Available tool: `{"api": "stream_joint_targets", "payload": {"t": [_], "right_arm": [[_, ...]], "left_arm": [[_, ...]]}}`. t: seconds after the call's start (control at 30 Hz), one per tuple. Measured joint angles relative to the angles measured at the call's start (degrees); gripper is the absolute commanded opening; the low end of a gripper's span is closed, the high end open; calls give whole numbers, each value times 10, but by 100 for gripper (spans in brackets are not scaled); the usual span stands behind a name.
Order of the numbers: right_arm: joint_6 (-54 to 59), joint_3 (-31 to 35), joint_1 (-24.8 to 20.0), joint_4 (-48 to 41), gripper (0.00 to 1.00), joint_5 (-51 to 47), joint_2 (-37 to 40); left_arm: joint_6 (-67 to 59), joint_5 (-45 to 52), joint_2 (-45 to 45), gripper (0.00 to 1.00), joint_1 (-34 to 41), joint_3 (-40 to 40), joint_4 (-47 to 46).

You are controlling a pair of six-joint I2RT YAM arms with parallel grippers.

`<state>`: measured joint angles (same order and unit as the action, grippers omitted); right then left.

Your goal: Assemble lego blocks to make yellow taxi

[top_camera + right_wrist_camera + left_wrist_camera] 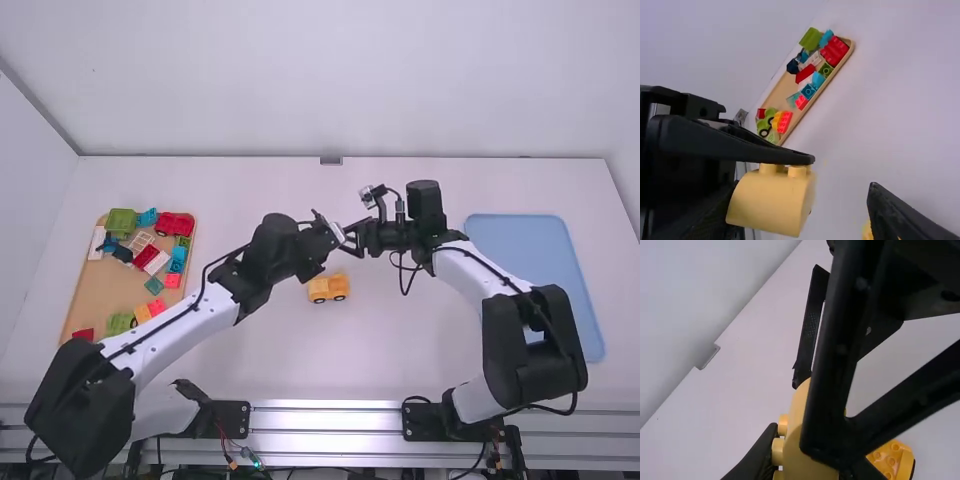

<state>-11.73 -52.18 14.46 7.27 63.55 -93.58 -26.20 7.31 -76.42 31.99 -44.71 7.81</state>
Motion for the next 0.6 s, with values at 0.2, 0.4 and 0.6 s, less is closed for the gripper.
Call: {"api": "stream_joint_targets", "payload": {"t": [0.2,0.4,0.6], "right_arm": [[-3,0,-2,0,61,-14,0],[-6,0,-2,0,51,-23,0],[-6,-1,3,1,40,-21,0]], "left_arm": [[0,5,-29,1,0,0,38],[3,6,-38,1,0,5,59],[4,5,-39,1,0,6,60]]}}
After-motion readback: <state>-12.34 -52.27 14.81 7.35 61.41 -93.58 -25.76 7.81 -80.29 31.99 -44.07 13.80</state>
